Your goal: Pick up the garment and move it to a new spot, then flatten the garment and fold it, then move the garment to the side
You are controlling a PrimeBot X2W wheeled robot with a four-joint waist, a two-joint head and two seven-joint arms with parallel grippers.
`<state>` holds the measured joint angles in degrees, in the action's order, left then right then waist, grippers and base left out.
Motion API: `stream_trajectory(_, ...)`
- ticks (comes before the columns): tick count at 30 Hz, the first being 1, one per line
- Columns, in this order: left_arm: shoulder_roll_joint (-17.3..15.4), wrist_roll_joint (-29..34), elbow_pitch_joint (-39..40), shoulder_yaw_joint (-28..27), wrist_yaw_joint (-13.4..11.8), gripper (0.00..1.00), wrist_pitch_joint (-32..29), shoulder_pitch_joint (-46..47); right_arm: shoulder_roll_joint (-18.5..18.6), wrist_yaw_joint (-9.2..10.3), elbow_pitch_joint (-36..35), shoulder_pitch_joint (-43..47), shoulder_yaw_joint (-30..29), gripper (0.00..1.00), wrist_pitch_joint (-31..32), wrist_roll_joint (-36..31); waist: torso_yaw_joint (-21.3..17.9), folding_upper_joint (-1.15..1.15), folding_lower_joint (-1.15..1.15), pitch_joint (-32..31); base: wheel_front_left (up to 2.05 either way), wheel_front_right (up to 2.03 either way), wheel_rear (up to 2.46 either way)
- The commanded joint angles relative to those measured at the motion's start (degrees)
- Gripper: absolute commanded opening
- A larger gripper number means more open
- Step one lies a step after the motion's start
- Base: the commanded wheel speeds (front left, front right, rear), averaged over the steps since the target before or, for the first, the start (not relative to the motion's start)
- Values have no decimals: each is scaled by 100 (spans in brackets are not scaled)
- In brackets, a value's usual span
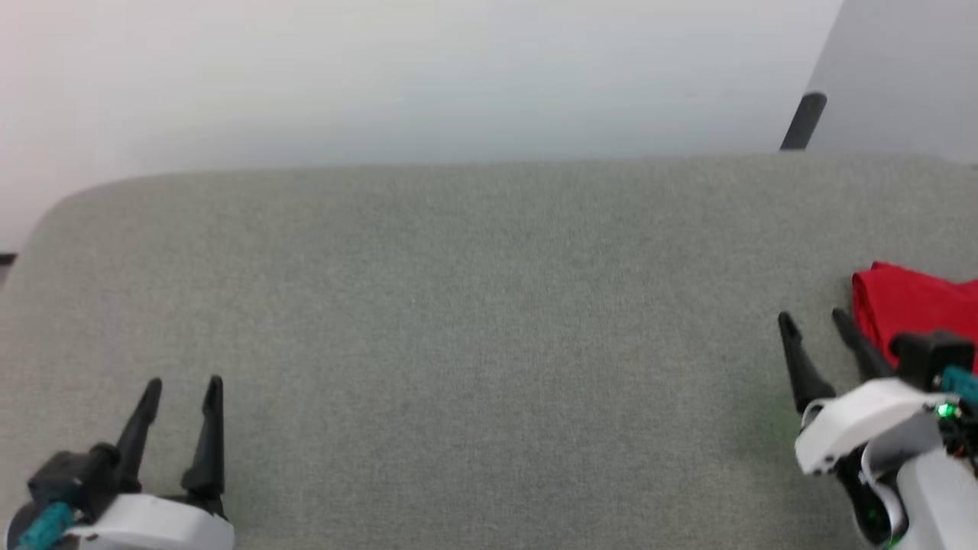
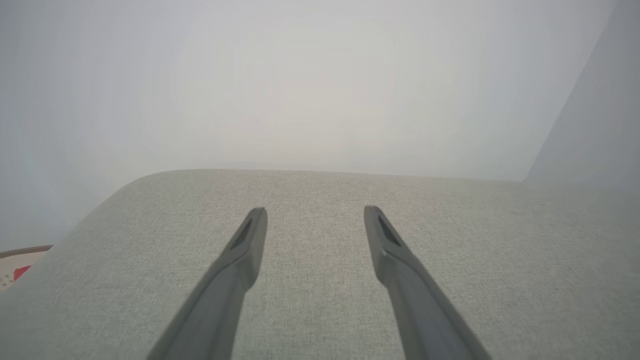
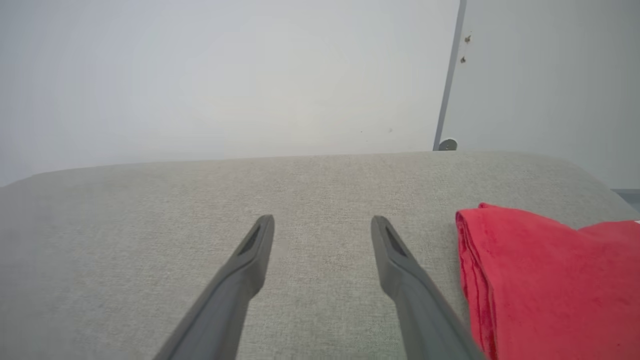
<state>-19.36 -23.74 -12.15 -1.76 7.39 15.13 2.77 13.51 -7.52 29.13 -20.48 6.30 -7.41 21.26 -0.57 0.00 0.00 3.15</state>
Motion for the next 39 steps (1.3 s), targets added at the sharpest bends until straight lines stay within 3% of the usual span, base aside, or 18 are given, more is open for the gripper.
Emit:
stream_trajectory(1,29,53,-19,-17,10,100,-6,-96,-22,6,-124,167,22,100,-71,22,51,0,0,-211,0,0,0)
stream_trajectory(8,163,150,8,-116,12,100,-6,-388,-134,6,-830,837,-112,100,-109,-14,55,0,0,-372,0,0,0)
stream_trajectory(29,401,231,890,-139,2,100,-6,-1224,-643,6,-3012,2561,-1116,100,588,-272,207,0,0,-535,0,0,0)
stream_trajectory(39,421,148,1099,-97,-72,100,-86,-1388,-795,6,-3469,2845,-1287,100,804,-308,244,0,0,-569,0,0,0)
